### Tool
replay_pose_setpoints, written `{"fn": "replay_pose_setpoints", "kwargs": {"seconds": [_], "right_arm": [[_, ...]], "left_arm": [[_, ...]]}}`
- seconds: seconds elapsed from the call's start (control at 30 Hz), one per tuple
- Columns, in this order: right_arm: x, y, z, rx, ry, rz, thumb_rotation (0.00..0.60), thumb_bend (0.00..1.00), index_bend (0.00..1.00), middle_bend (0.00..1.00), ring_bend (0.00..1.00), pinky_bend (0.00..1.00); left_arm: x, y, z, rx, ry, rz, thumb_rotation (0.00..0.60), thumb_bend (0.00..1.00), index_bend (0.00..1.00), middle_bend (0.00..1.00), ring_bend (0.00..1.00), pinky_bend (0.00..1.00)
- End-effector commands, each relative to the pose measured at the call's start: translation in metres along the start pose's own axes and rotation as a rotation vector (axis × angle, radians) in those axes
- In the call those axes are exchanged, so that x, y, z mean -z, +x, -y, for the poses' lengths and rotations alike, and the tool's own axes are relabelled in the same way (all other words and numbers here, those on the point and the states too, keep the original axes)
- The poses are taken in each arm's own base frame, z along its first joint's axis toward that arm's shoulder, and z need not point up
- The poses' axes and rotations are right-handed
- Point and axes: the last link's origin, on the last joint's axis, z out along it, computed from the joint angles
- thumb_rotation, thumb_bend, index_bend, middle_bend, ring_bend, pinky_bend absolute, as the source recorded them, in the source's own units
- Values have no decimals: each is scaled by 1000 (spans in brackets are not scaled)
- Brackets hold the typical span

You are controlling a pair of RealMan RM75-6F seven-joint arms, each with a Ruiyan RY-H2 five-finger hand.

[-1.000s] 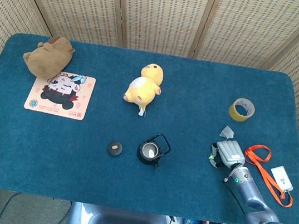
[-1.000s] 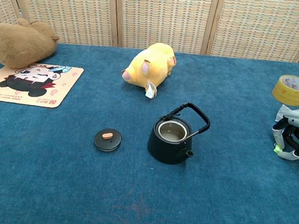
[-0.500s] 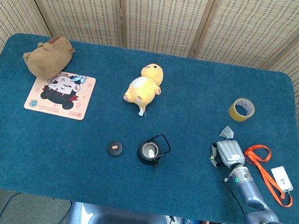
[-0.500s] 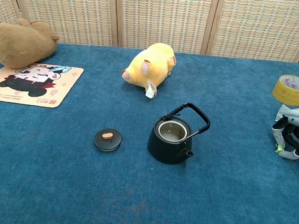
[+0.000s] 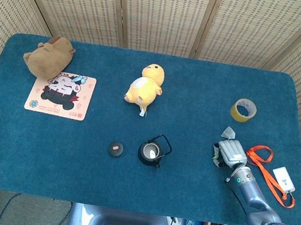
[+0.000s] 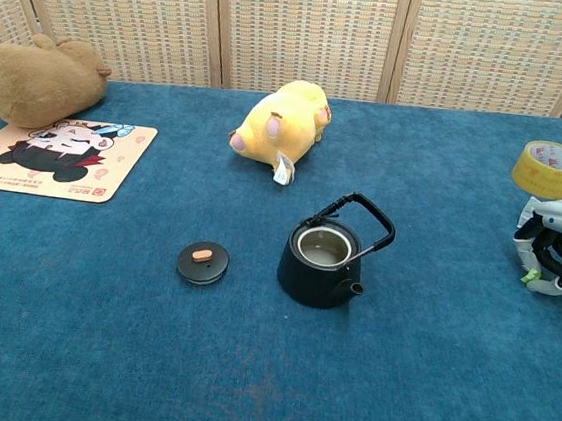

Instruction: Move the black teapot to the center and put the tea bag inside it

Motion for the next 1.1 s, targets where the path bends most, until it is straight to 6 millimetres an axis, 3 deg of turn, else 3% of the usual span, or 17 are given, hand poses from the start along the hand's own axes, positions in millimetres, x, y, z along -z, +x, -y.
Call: {"fn": "replay_pose_setpoints", "kwargs": {"seconds": [0.03, 0.8, 1.1], "right_arm": [[0, 1, 0, 0, -1, -2, 600, 713, 656, 832, 802, 888], [17, 33, 10, -35, 58, -107, 600, 748, 675, 837, 802, 888], [28, 62, 22, -88, 113, -194, 600, 757, 681, 839, 802, 888]], "left_arm": [[0, 0, 0, 0, 0, -1, 600, 315, 0, 0, 0, 0], [-2, 2, -2, -1, -8, -3, 600, 315, 0, 0, 0, 0], [-2, 2, -3, 3, -10, -5, 600, 315, 0, 0, 0, 0]]}}
